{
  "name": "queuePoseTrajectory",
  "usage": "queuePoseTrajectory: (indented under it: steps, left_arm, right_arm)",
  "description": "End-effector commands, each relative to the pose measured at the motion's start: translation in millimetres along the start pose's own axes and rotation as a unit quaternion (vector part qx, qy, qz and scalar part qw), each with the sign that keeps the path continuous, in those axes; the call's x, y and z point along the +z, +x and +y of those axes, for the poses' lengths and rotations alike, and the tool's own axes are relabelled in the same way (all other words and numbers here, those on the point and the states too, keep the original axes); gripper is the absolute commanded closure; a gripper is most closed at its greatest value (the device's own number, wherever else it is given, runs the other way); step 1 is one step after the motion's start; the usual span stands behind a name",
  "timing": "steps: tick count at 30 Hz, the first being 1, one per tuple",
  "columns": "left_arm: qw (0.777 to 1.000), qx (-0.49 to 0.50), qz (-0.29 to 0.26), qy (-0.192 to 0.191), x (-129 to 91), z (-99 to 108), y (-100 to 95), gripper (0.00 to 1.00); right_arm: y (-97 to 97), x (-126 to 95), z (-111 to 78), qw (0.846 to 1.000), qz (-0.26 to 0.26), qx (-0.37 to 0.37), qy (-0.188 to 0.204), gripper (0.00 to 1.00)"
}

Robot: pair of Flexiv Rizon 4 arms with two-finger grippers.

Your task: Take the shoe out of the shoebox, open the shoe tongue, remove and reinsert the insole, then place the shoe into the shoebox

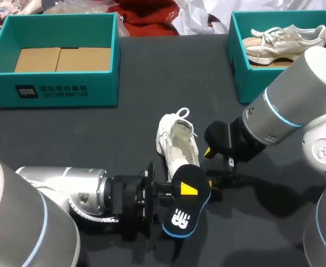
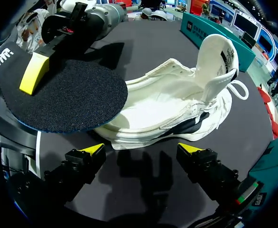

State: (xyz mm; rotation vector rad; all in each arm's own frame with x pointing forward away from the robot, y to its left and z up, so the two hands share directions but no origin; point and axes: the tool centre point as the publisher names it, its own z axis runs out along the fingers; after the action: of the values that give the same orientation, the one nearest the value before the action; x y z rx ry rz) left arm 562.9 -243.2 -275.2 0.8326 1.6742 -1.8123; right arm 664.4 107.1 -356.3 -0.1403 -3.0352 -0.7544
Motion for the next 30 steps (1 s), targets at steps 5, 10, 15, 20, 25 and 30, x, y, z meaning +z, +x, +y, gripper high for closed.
queuePoseTrajectory:
  steps: [5, 10, 15, 20, 25, 30]
  left_arm:
    - [1.000, 0.008, 0.000, -0.016, 12.9, 29.2, -40.5, 1.00]
    - [1.000, 0.009, 0.001, -0.021, 17.0, 34.8, -46.0, 1.00]
    - [1.000, 0.008, 0.001, -0.025, 13.5, 29.6, -38.6, 1.00]
    - [1.000, 0.004, 0.000, -0.031, 12.1, 28.6, -38.1, 1.00]
    - [0.999, 0.000, -0.001, -0.040, 11.4, 32.5, -37.7, 1.00]
    - [0.999, -0.001, -0.001, -0.045, 9.2, 38.4, -40.9, 1.00]
  right_arm:
    - [1.1, 0.9, -0.6, 1.000, -0.001, 0.000, -0.001, 0.00]
    - [1.1, 0.9, -0.6, 1.000, -0.001, 0.000, -0.001, 0.00]
    - [1.1, 0.9, -0.6, 1.000, -0.001, 0.000, -0.001, 0.00]
    - [1.1, 0.9, -0.6, 1.000, -0.001, 0.000, -0.001, 0.00]
    - [1.1, 0.9, -0.6, 1.000, -0.001, 0.000, -0.001, 0.00]
    - [1.1, 0.9, -0.6, 1.000, -0.001, 0.000, -0.001, 0.00]
